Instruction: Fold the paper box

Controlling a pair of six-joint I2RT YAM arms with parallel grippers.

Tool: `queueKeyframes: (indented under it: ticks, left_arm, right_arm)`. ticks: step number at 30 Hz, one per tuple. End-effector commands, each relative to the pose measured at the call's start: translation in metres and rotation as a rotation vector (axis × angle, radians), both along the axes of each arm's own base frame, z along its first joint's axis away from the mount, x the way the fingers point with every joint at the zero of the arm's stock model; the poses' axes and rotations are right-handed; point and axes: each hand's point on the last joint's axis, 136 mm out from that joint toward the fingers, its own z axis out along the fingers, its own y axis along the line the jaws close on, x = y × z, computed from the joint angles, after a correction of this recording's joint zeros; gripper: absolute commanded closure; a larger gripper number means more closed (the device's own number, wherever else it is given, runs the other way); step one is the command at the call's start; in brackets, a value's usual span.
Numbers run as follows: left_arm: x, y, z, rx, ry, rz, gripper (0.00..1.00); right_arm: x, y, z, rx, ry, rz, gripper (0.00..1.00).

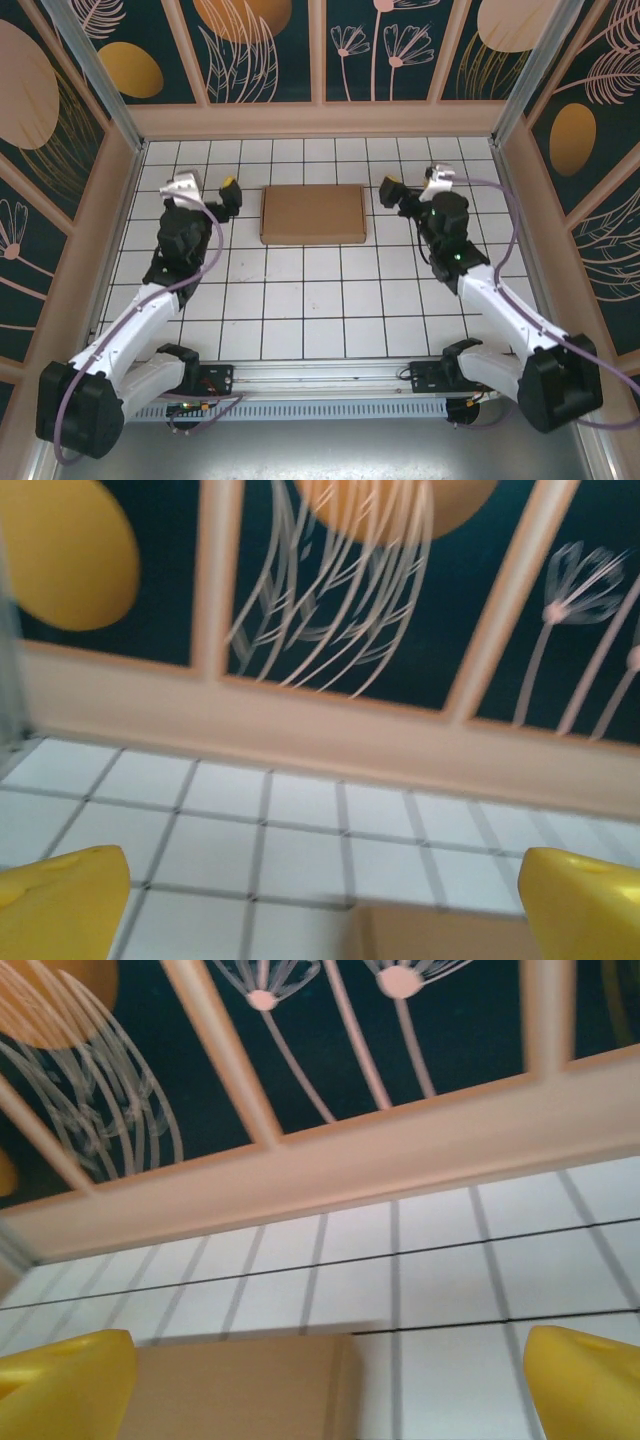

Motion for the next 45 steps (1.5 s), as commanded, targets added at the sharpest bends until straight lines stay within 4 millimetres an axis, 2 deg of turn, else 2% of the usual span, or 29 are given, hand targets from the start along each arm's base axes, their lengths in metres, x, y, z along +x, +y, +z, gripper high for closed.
queueKeyframes:
  ticks: [1,4,7,10,13,16,19,20,22,23,24,45]
  left_arm:
    - [-0.001,0.039,-0.059,0.216,0.099,0.128,0.01]
    - [-0.004,0.070,-0.099,0.186,0.178,0.204,0.01]
    - [-0.009,0.089,-0.121,0.179,0.191,0.271,0.01]
    - [-0.013,0.101,-0.117,0.109,0.109,0.318,0.01]
    - [-0.016,0.101,-0.097,0.084,-0.041,0.316,0.01]
    - [-0.007,0.093,-0.106,0.117,-0.043,0.254,0.01]
    - [0.001,0.076,-0.113,0.152,-0.064,0.148,0.01]
    - [0.010,0.069,-0.120,0.168,-0.008,0.106,0.01]
    - [0.018,0.078,-0.124,0.126,0.015,0.109,0.01]
    - [0.021,0.081,-0.127,0.122,0.042,0.124,0.01]
    - [0.020,0.081,-0.127,0.121,0.038,0.125,0.01]
    - [0.017,0.081,-0.125,0.124,0.029,0.125,0.01]
  right_arm:
    - [-0.005,-0.037,-0.006,-0.189,-0.117,-0.172,0.01]
    - [-0.009,-0.069,-0.032,-0.298,-0.132,-0.306,0.01]
    - [-0.021,-0.100,-0.055,-0.367,-0.167,-0.423,0.01]
    - [-0.019,-0.128,-0.092,-0.304,-0.076,-0.476,0.01]
    - [-0.034,-0.141,-0.094,-0.200,-0.198,-0.467,0.01]
    - [-0.028,-0.136,-0.106,-0.202,-0.200,-0.387,0.01]
    - [-0.021,-0.134,-0.115,-0.206,-0.199,-0.357,0.01]
    - [-0.014,-0.132,-0.121,-0.203,-0.156,-0.336,0.01]
    - [0.010,-0.130,-0.132,-0.211,-0.076,-0.299,0.01]
    - [0.014,-0.129,-0.138,-0.195,-0.043,-0.268,0.01]
    - [0.015,-0.134,-0.137,-0.173,-0.044,-0.254,0.01]
    - [0.013,-0.130,-0.136,-0.191,-0.052,-0.261,0.01]
